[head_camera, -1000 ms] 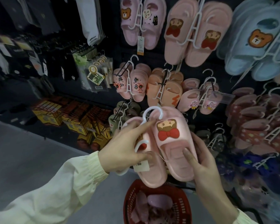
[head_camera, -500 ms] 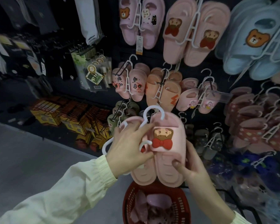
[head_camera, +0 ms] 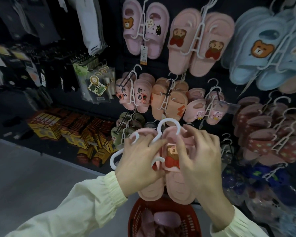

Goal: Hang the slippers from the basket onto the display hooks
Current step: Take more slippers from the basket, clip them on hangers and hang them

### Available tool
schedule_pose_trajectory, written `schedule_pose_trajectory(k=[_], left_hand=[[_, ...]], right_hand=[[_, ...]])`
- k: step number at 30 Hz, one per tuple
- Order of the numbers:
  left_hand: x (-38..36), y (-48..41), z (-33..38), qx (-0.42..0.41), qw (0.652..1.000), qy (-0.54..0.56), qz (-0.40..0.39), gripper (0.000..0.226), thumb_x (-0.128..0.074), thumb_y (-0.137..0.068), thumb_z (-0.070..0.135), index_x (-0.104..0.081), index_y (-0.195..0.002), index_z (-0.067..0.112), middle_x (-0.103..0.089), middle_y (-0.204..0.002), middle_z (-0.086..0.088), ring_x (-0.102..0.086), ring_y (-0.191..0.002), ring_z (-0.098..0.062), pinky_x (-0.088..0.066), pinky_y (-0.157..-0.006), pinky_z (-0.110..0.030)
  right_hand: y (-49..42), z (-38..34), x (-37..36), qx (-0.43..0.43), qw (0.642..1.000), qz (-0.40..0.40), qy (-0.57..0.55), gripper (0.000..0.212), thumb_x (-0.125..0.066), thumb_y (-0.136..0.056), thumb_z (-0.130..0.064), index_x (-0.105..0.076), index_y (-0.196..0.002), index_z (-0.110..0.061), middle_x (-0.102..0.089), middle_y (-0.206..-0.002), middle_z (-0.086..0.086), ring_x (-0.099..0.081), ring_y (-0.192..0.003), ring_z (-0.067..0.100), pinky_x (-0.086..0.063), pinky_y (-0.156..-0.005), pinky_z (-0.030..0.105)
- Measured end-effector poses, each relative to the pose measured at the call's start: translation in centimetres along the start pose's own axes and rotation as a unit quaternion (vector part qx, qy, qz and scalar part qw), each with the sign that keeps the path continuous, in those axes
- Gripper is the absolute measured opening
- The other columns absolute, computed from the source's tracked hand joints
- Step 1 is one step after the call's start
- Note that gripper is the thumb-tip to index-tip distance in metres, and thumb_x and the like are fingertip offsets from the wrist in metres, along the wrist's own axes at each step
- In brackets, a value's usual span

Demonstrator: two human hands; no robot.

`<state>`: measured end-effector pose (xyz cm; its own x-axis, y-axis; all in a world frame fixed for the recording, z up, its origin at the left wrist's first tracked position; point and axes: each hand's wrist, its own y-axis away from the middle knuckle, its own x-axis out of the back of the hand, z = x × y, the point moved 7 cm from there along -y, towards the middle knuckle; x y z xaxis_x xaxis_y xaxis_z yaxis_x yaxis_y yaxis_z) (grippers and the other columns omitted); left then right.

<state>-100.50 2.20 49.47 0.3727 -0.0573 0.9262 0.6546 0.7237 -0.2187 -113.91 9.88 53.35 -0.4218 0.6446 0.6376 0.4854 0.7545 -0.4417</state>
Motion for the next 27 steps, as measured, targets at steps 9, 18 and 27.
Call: schedule_pose_trajectory(k=[9, 18, 27], left_hand=[[0.2, 0.0, 1.1, -0.015, 1.000, -0.009, 0.000, 0.065, -0.052, -0.072, 0.063, -0.048, -0.132, 0.038, -0.057, -0.119, 0.007, -0.048, -0.117, -0.018, -0.039, -0.092, -0.051], [-0.7, 0.1, 1.1, -0.030, 0.999, 0.003, -0.033, 0.062, -0.055, -0.073, 0.074, -0.046, -0.124, 0.040, -0.054, -0.110, 0.011, -0.053, -0.107, -0.015, -0.041, -0.098, -0.041], [-1.3, -0.7, 0.3, -0.059, 0.985, 0.078, -0.140, 0.071, -0.062, -0.072, 0.076, -0.037, -0.130, 0.043, -0.055, -0.096, 0.014, -0.051, -0.096, -0.008, -0.045, -0.096, -0.035]], right_hand=[[0.0, -1.4, -1.1, 0.009, 0.999, 0.025, 0.020, 0.025, -0.052, -0.099, -0.033, -0.054, -0.122, -0.025, -0.061, -0.099, -0.017, -0.057, -0.091, 0.006, -0.027, -0.085, 0.022], [-1.3, -0.2, -1.7, -0.008, 0.998, 0.059, 0.022, 0.007, -0.053, -0.099, -0.027, -0.057, -0.095, -0.023, -0.058, -0.059, -0.014, -0.033, -0.049, -0.002, -0.038, -0.074, 0.034], [-1.2, 0.5, -3.0, 0.012, 1.000, -0.002, 0.014, 0.013, -0.043, -0.099, -0.034, -0.048, -0.088, -0.030, -0.061, -0.057, -0.012, -0.049, -0.052, 0.004, -0.029, -0.077, 0.029]])
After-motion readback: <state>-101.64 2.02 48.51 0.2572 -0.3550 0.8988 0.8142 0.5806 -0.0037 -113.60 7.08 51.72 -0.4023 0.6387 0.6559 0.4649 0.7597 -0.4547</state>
